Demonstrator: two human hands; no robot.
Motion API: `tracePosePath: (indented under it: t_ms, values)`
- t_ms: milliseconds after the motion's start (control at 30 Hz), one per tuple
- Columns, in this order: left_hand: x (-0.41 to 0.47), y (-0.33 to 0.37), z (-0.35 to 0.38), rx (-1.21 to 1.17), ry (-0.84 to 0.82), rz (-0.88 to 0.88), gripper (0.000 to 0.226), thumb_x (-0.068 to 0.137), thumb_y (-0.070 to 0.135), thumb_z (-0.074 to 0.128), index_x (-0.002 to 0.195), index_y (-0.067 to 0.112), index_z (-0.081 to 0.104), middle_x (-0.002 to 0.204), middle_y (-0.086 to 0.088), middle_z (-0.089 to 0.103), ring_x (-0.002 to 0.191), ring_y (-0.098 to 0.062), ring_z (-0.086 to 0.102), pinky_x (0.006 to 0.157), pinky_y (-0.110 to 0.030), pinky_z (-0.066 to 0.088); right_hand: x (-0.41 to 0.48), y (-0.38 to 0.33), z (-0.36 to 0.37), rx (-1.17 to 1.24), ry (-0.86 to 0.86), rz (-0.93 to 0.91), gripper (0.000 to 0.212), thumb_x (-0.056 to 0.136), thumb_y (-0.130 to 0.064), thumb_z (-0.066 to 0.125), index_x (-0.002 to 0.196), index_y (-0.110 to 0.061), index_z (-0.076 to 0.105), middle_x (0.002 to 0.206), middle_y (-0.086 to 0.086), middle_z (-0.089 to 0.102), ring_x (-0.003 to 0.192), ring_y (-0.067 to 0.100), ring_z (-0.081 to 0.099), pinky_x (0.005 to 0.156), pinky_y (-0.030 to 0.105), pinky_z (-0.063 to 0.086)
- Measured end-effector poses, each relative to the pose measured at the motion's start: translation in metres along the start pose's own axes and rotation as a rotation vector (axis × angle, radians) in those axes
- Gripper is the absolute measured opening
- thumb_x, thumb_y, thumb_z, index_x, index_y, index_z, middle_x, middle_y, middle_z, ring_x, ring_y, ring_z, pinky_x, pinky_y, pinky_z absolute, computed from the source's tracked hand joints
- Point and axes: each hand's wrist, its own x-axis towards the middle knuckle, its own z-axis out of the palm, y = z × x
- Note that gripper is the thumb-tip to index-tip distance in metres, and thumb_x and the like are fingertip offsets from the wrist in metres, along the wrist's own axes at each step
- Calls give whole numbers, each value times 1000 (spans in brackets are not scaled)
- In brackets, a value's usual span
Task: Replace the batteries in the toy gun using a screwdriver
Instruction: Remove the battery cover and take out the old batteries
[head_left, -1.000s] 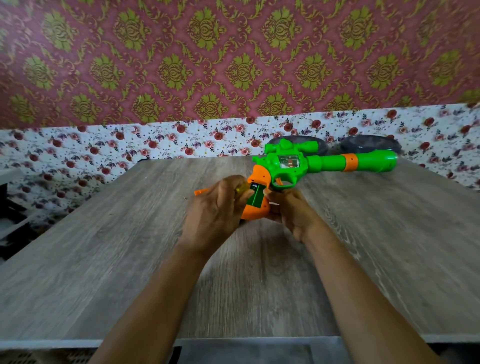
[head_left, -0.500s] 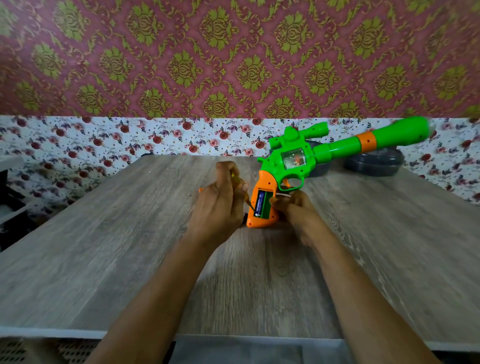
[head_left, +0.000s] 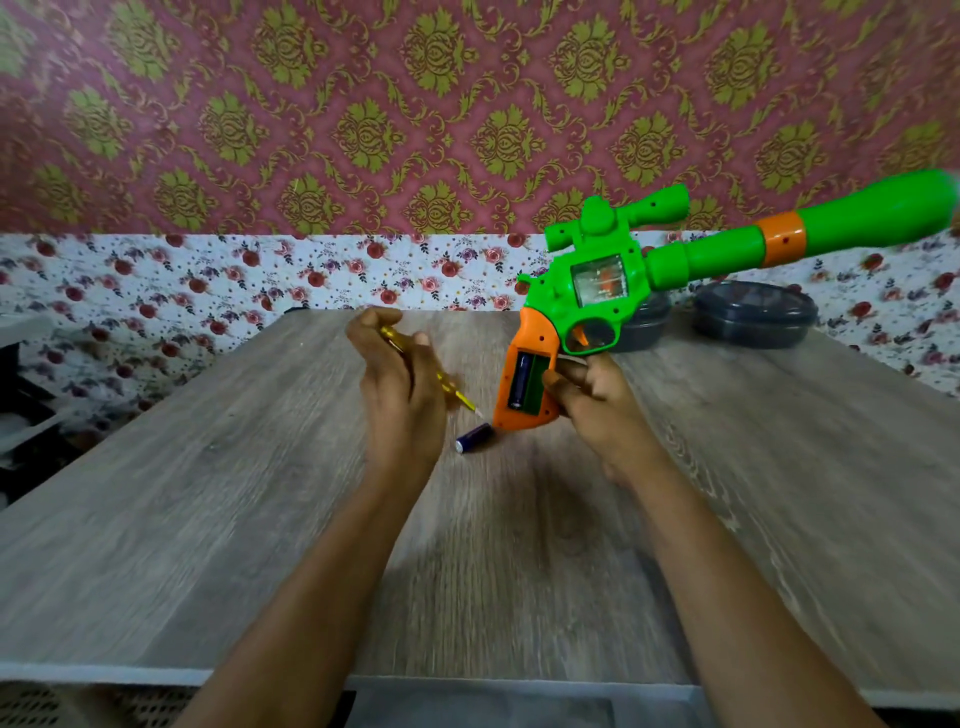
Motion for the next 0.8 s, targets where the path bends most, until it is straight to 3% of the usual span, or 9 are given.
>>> tracePosePath:
  t_ms: [100, 167, 233, 300, 333, 433, 567, 700, 800]
  values:
    - [1, -12, 6, -38, -120, -426, 16, 98, 16, 45, 112, 20, 38, 80, -4, 50, 58, -4, 51, 49, -20, 41, 1, 1, 0, -180, 76, -73, 35, 89, -5, 54, 123, -11, 46, 117, 9, 63, 110, 23, 59, 95, 38, 47]
    - [-2, -18, 10, -72, -219, -722, 3, 95, 13, 50, 98, 13, 50, 71, -4, 48, 51, -8, 45, 42, -19, 37, 1, 7, -1, -394, 112, -171, 34, 87, -13, 57, 119, -8, 48, 115, 13, 66, 107, 28, 61, 93, 46, 48]
    - [-4, -20, 14, -200, -230, -901, 13, 94, 9, 51, 81, 12, 54, 56, -2, 51, 43, -8, 47, 38, -18, 38, -2, 8, -3, -637, 133, -238, 34, 86, -17, 57, 117, -5, 49, 110, 17, 67, 103, 35, 62, 87, 48, 49]
    - [-3, -14, 16, -375, -222, -1042, 13, 97, 7, 46, 91, 7, 57, 59, -5, 65, 62, -18, 63, 51, -25, 50, -7, 0, 0, -850, 174, -305, 41, 85, -23, 49, 118, -1, 49, 101, 21, 67, 94, 39, 63, 77, 45, 51]
    - [-4, -12, 17, -429, -227, -1097, 16, 98, 7, 42, 103, 2, 57, 77, -12, 71, 81, -27, 66, 63, -30, 53, -12, -5, 2, -936, 188, -350, 44, 79, -23, 47, 115, 2, 52, 90, 22, 68, 83, 40, 65, 67, 42, 51]
    - [-4, -2, 15, -478, -264, -1187, 32, 101, 9, 34, 128, -6, 44, 121, -29, 56, 119, -40, 52, 87, -45, 43, -20, -18, 9, -1185, 229, -523, 48, 54, -22, 62, 96, 2, 61, 52, 8, 62, 41, 26, 60, 34, 28, 41]
    - [-5, 5, 11, -598, -266, -1241, 23, 102, 13, 28, 104, 1, 47, 87, -19, 54, 81, -31, 56, 85, -47, 40, -30, -26, 19, -1262, 100, -631, 77, 41, -20, 85, 113, -3, 61, 56, 0, 65, 40, 13, 59, 36, 21, 41]
    - [-5, 1, 12, -689, -260, -1201, 24, 100, 9, 30, 106, 1, 52, 107, -19, 54, 84, -27, 55, 77, -41, 50, -33, -27, 28, -1373, 75, -700, 88, 26, -23, 86, 111, -9, 66, 58, -6, 65, 36, 7, 54, 32, 16, 34]
    - [-4, -2, 14, -655, -244, -1157, 22, 96, -3, 37, 104, -1, 58, 83, -15, 65, 78, -23, 58, 59, -30, 57, -32, -24, 25, -1352, 133, -695, 86, 27, -22, 86, 109, -6, 65, 53, -3, 64, 34, 11, 54, 32, 16, 34]
